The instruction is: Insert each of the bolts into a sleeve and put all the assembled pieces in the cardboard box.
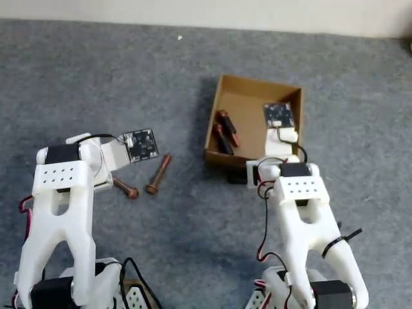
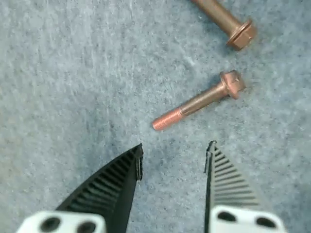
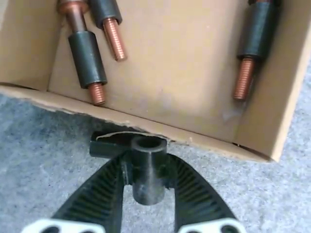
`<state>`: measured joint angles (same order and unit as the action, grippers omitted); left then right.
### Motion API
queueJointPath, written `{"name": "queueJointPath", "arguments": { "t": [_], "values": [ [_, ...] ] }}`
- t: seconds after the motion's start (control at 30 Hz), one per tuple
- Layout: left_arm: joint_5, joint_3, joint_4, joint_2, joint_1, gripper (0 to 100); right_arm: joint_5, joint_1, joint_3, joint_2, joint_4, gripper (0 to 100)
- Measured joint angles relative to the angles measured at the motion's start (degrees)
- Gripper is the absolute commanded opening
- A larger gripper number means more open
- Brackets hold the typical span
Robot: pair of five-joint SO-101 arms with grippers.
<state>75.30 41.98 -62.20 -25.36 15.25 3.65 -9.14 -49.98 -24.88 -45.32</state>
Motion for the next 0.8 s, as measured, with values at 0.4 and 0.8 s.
{"name": "queueJointPath", "arguments": {
  "t": [0.4,0.8],
  "values": [
    [0.2,-3.6,1.6,16.0,-4.7,23,0.0,0.0,0.0,0.0,0.0,0.7],
    [0.2,-10.7,2.2,30.5,-6.2,16,0.0,0.0,0.0,0.0,0.0,0.7]
  ]
}}
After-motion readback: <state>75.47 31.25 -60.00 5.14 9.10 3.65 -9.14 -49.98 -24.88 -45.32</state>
